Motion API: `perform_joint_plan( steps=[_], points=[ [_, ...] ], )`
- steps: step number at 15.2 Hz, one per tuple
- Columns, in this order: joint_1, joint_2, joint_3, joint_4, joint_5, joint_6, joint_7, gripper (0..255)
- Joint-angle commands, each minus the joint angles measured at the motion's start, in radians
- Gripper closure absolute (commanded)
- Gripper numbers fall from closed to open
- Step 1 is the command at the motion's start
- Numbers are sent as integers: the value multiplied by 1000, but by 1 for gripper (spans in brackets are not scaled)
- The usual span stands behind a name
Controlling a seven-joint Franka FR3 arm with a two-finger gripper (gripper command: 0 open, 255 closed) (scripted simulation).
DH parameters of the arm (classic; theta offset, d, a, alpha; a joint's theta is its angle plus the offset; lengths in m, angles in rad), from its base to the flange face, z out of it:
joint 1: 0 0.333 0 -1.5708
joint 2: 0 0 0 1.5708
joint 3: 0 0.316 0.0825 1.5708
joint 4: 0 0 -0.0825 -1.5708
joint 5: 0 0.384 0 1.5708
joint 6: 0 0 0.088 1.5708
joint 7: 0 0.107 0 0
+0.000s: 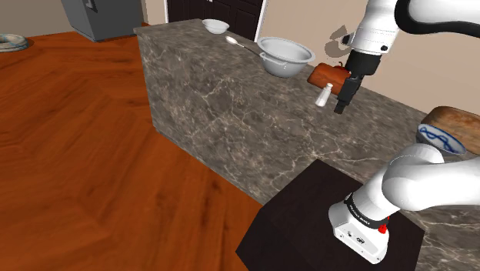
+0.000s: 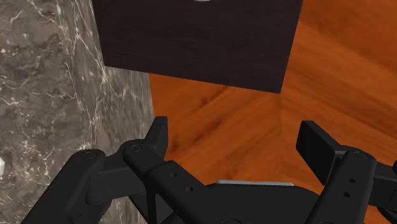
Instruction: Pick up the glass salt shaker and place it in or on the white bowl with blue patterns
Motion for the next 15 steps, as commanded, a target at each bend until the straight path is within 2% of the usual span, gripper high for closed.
perform_joint_plan(
  steps=[1,8,15],
  points=[
    [0,0,0,0,0,0,0,0],
    [-43,146,-96,23,-153,116,-152,0],
    [-81,331,-182,101,-273,237,-284,0]
  ],
)
